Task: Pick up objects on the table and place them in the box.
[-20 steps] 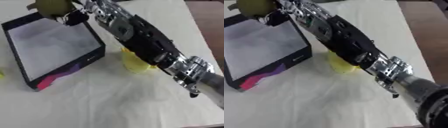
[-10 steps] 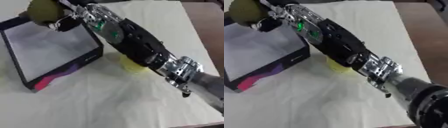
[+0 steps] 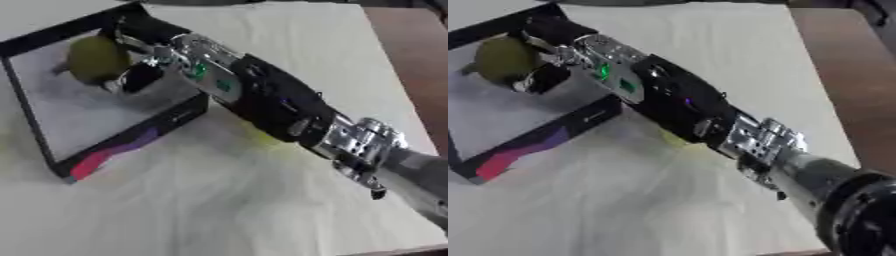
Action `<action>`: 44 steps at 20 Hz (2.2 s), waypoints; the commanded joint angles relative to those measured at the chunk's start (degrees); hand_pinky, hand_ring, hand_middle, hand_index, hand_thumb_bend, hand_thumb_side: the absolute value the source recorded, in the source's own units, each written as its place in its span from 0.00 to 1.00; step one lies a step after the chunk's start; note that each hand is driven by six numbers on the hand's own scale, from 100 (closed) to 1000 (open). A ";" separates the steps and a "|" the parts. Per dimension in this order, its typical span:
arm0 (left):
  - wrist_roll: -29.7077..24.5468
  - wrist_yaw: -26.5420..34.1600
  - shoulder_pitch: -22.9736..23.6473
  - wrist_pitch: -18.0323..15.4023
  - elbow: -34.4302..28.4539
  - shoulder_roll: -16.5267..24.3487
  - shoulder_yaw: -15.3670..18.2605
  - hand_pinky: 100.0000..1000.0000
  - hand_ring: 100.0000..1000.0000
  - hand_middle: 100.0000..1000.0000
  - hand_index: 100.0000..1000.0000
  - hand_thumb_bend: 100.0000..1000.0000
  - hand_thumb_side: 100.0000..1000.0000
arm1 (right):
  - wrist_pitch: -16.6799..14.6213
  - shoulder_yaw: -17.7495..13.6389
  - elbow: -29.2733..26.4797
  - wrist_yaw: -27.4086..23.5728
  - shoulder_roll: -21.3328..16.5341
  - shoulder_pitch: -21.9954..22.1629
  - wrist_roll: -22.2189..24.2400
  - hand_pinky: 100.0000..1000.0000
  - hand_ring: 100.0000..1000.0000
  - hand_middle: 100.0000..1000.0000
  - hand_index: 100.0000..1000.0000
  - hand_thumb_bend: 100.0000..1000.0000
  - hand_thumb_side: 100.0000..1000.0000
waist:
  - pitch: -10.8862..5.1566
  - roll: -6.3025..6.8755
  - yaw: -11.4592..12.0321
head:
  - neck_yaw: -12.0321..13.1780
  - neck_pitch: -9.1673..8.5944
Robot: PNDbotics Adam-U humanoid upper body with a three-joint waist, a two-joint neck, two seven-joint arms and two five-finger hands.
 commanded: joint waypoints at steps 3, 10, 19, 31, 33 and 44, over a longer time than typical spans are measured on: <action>0.14 -0.28 0.08 0.32 -0.79 1.52 0.80 0.81 0.70 0.72 0.78 0.00 0.63 | -2.85 -1.96 -1.61 0.02 -1.28 -1.03 4.61 0.95 1.00 0.81 0.93 0.40 0.47 | -1.67 -0.06 -0.16 | 0.61 -0.42; 0.40 -0.60 0.62 0.49 -0.79 1.45 0.94 0.81 0.70 0.72 0.78 0.00 0.63 | -0.44 -5.67 -7.52 -2.32 -3.36 -1.78 8.38 0.96 1.00 0.84 0.95 0.39 0.41 | -1.72 0.13 -0.74 | 1.16 -0.51; 2.00 -1.43 0.46 -1.17 -0.79 1.95 2.71 0.81 0.71 0.73 0.78 0.00 0.54 | 5.42 -9.22 -16.63 -7.74 -7.31 -1.97 2.52 0.95 1.00 0.82 0.94 0.38 0.27 | -2.07 0.24 -1.80 | 2.12 0.24; 9.70 -2.15 4.80 -0.94 -0.79 2.88 8.16 0.82 0.70 0.73 0.78 0.02 0.58 | 8.75 -15.54 -31.73 -16.93 -20.80 3.99 -3.47 0.95 1.00 0.82 0.94 0.38 0.25 | -4.06 -0.27 -8.47 | 8.40 2.12; 9.88 -2.30 5.30 -0.03 -0.79 2.91 8.24 0.82 0.70 0.73 0.78 0.01 0.60 | 8.96 -16.68 -34.06 -18.63 -22.57 5.97 -4.42 0.94 1.00 0.82 0.94 0.38 0.24 | -4.10 -0.27 -9.70 | 9.46 2.01; 9.45 -4.18 8.21 3.02 -0.79 1.85 7.87 0.82 0.70 0.72 0.78 0.00 0.66 | 0.32 -16.98 -34.98 -24.00 -21.88 15.13 -7.48 0.95 1.00 0.83 0.94 0.38 0.25 | -4.18 -0.14 -15.33 | 15.82 2.00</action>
